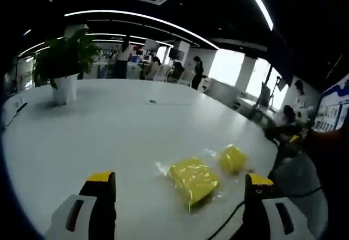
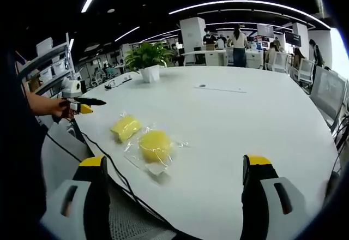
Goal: Compare the silicone blocks by pressing each to a similar depth, holding the contact briefly, and releasing to observe deformation and rebound differences across the visible hardness samples.
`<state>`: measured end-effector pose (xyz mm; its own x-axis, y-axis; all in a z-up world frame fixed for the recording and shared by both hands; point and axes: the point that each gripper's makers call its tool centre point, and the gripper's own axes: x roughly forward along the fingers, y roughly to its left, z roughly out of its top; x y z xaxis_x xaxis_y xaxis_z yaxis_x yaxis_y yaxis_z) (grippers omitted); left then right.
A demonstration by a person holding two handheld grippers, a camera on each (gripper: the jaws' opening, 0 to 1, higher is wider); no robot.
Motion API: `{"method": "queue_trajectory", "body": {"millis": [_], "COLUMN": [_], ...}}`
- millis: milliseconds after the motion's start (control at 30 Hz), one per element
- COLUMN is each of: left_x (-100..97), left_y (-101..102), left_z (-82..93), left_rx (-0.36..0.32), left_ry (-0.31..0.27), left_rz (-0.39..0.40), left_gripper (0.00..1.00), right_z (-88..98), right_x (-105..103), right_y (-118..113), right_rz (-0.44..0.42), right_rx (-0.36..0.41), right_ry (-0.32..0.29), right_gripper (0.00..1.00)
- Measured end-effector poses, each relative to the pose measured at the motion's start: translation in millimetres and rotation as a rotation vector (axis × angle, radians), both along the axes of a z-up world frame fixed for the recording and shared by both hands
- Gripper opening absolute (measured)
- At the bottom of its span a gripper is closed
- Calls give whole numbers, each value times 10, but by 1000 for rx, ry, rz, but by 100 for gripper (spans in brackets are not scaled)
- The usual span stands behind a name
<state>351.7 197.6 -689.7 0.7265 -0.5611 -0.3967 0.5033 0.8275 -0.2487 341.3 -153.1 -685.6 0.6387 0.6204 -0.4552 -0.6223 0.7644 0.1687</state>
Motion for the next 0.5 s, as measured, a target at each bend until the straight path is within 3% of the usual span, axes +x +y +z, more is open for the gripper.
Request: {"method": "queue_trajectory", "body": {"millis": [200, 500], "left_x": [-105, -289], "left_y": [-22, -19], "left_z": [138, 80], "left_rx": [41, 29], "left_ry": [-62, -18], "left_rz": [-18, -12], "left_gripper": [100, 100], "right_z": [9, 45], "right_x": [5, -28], "right_y": [-1, -61], "right_rz": [-2, -13], "right_rx": [-3, -3], "right_ry": [0, -12], "right_gripper": [96, 96]}}
